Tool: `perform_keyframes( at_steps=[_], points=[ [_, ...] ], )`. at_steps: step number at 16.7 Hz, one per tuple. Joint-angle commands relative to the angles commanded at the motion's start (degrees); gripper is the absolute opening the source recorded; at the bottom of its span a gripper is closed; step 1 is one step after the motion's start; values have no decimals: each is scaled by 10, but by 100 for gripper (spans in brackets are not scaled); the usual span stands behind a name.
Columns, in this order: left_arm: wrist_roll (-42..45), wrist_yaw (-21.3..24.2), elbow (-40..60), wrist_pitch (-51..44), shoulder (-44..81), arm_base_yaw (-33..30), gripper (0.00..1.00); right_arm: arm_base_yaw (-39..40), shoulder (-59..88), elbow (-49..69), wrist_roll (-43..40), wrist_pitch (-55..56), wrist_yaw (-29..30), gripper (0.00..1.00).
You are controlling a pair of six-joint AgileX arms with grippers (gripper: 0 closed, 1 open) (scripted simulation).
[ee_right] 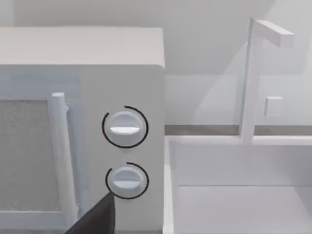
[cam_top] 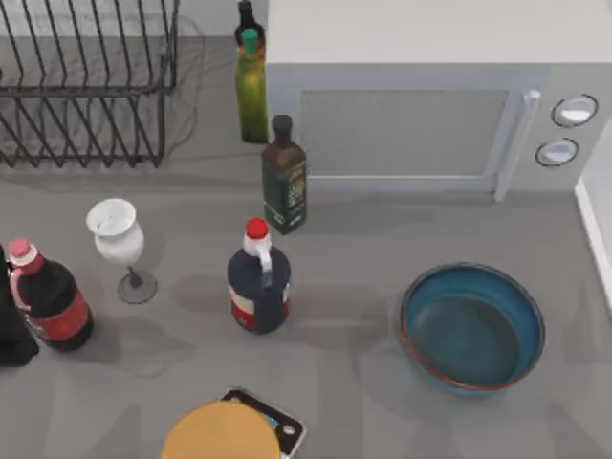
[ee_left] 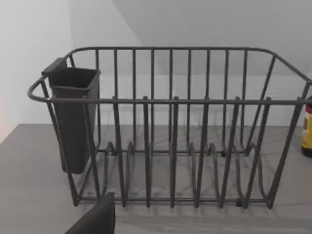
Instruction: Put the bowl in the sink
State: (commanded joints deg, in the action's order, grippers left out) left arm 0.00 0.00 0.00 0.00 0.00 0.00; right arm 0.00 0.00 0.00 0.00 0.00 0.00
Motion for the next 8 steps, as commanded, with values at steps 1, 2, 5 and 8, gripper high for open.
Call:
perform_keyframes(
  at_steps=[1,2,5,8],
  points=[
    [0,0,0,0,0,0,100,0,0,0,0,0,0,100],
    [0,0,0,0,0,0,100,0,0,0,0,0,0,100],
    [0,0,0,0,0,0,100,12,37,37,12,-34,-1,100],
    [0,0,0,0,0,0,100,35,129,123,39,-109,0,100]
  ],
)
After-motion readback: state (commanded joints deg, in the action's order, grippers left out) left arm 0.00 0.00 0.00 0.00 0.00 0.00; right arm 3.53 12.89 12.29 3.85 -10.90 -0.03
